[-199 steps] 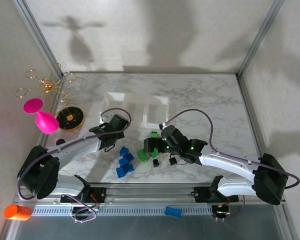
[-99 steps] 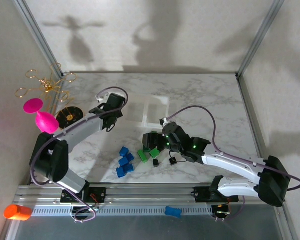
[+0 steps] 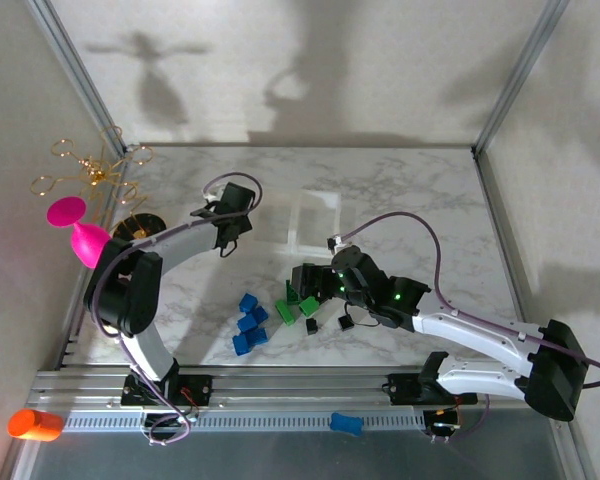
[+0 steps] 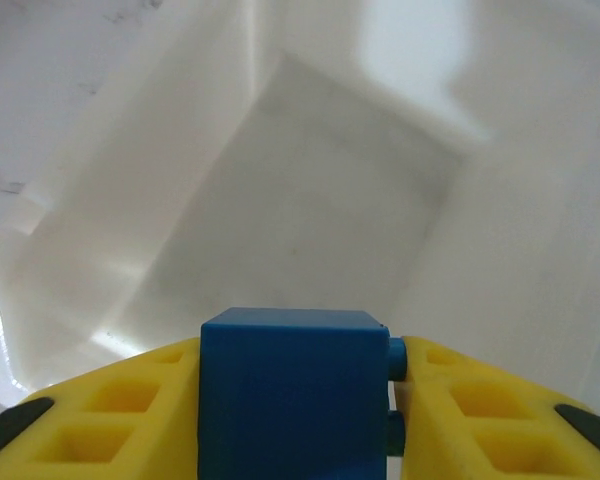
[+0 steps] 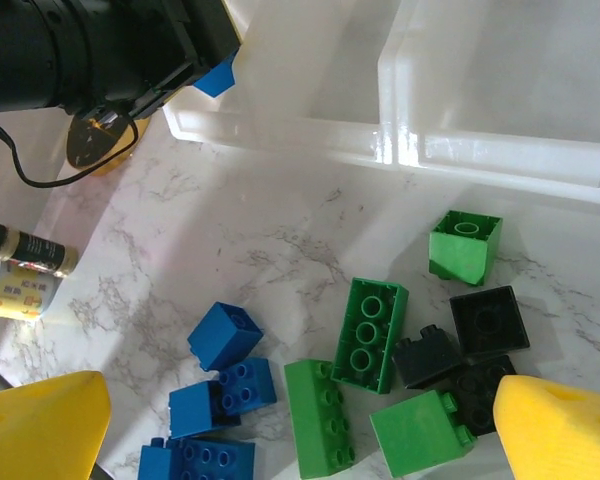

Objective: Sort the legos into containers by color
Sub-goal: Place the lego in the container.

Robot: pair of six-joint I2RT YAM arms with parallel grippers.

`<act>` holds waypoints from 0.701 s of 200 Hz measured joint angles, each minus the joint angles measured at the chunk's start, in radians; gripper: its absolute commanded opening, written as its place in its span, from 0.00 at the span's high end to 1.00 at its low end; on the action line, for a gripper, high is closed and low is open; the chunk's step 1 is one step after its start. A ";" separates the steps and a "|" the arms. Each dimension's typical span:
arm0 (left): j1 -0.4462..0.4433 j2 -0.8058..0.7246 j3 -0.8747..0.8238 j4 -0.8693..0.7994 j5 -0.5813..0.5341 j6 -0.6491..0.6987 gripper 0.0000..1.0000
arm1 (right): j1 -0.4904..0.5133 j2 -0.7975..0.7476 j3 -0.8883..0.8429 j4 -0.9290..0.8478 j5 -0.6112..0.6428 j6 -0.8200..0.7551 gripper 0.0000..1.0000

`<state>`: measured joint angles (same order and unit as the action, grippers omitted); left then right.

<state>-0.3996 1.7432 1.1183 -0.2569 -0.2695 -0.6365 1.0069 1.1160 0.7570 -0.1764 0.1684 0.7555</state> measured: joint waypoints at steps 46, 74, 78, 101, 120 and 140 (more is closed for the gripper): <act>-0.058 0.006 0.000 0.019 0.033 -0.037 0.52 | 0.000 0.000 0.000 -0.002 0.012 -0.001 0.01; -0.060 0.010 0.000 0.021 0.035 -0.041 0.48 | 0.000 0.000 0.000 -0.005 0.015 -0.001 0.01; -0.060 0.011 0.000 0.021 0.034 -0.041 0.47 | 0.000 0.000 0.000 -0.005 0.016 -0.001 0.01; -0.059 0.015 0.007 0.016 0.031 -0.040 0.44 | 0.000 0.000 0.000 -0.005 0.016 -0.001 0.01; -0.059 0.024 0.020 0.011 0.031 -0.037 0.43 | 0.000 0.000 -0.002 -0.005 0.017 -0.001 0.01; -0.059 0.026 0.030 -0.002 0.031 -0.033 0.43 | 0.000 0.000 -0.005 -0.008 0.021 -0.001 0.01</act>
<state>-0.4587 1.7687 1.1484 -0.2584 -0.2390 -0.6697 1.0069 1.1160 0.7525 -0.1841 0.1894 0.7544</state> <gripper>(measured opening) 0.567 0.988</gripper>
